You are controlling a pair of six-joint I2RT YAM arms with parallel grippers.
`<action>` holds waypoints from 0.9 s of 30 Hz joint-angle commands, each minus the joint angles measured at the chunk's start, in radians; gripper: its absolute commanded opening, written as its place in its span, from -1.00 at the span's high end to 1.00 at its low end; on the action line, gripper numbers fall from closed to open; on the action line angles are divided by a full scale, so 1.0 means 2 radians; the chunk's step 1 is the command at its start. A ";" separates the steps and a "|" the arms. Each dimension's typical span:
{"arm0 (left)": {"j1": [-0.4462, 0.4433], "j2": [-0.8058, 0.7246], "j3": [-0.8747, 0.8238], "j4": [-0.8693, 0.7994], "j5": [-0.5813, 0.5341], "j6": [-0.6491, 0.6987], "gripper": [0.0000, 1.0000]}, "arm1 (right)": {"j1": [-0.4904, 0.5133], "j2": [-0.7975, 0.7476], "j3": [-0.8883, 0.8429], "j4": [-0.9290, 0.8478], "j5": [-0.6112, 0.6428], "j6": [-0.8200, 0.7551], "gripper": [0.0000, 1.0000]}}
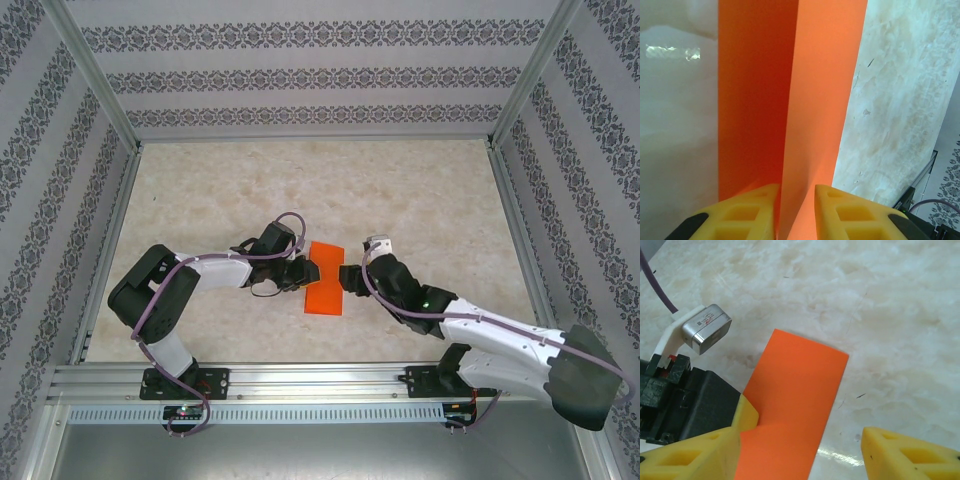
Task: Fold a paper plane with a square sheet of paper (pick it up from the middle)
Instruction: Fold the triangle a second time at the center of the table.
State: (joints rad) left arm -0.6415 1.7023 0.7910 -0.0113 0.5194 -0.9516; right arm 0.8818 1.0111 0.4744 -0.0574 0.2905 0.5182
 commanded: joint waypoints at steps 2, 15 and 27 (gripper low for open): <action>0.004 -0.006 0.009 0.016 0.005 -0.005 0.51 | 0.016 -0.022 -0.008 0.032 0.061 -0.062 -0.30; 0.004 -0.003 0.018 0.007 0.004 -0.003 0.65 | 0.052 -0.047 -0.026 0.026 0.050 -0.124 -0.27; 0.004 -0.007 0.022 -0.005 0.001 0.003 0.78 | 0.080 -0.028 -0.007 -0.012 0.033 -0.123 -0.22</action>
State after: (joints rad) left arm -0.6415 1.7023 0.8097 -0.0154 0.5186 -0.9520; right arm 1.0218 0.9401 0.4328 -0.0357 0.3790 0.2775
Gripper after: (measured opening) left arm 0.115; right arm 0.614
